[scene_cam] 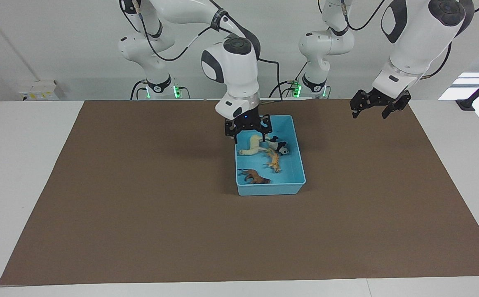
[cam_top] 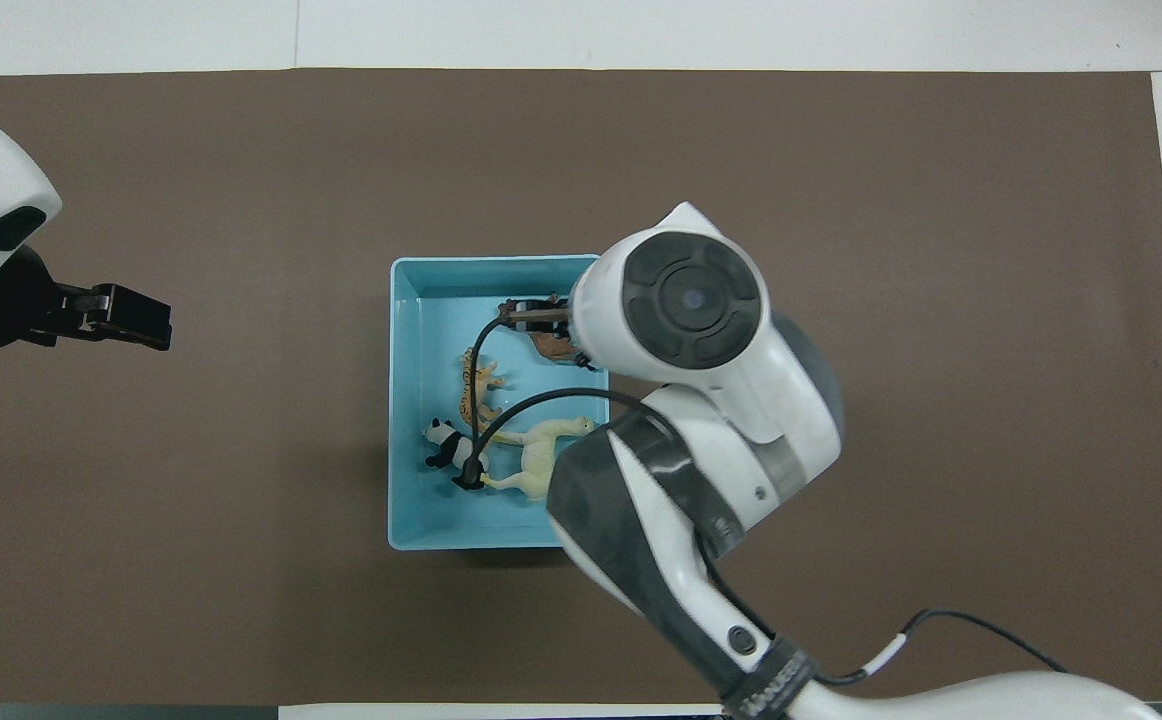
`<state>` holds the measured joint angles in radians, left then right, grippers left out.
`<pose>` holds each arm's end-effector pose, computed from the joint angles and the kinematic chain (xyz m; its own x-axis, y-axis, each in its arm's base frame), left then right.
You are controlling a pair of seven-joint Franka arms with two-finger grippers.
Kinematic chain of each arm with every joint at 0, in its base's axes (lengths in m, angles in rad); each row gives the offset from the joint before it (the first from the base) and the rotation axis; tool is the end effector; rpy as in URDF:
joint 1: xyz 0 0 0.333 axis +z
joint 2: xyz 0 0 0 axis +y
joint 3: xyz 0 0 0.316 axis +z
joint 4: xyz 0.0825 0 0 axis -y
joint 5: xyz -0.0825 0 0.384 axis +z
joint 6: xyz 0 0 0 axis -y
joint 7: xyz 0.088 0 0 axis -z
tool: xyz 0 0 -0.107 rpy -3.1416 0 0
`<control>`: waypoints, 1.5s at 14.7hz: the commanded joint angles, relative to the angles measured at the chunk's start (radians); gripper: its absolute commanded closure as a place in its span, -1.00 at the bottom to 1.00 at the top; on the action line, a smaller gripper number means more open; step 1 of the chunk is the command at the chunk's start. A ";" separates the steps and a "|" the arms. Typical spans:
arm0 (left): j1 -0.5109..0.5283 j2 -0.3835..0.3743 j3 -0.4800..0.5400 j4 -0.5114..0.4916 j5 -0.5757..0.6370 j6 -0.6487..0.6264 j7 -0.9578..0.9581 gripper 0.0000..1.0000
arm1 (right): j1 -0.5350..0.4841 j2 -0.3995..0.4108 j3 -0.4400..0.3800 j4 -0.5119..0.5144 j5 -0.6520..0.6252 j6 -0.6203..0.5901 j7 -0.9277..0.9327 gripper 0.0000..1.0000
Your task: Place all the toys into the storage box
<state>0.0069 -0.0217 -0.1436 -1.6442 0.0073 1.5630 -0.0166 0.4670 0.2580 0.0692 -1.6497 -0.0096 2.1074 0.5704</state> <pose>0.5398 -0.0743 0.6011 0.9911 -0.1193 -0.0595 -0.1202 -0.9927 -0.0114 0.5675 0.3320 0.4814 0.9857 -0.0431 0.1629 -0.0245 -0.9931 -0.1147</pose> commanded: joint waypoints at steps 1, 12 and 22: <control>-0.001 -0.001 0.001 0.012 0.003 0.000 0.041 -1.00 | -0.140 -0.046 0.015 -0.004 -0.006 -0.047 -0.159 -1.00; 0.019 -0.015 0.012 -0.009 0.000 -0.006 0.038 -1.00 | -0.495 -0.253 0.011 0.017 0.011 -0.510 -0.504 -1.00; 0.016 -0.014 0.010 -0.009 0.000 -0.006 0.038 -1.00 | -0.538 -0.309 0.009 -0.022 -0.052 -0.498 -0.521 -1.00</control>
<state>0.0175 -0.0219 -0.1313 -1.6423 0.0073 1.5616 0.0117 -0.0481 -0.0403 0.0673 -1.6533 -0.0489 1.5821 0.0734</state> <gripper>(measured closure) 0.000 0.000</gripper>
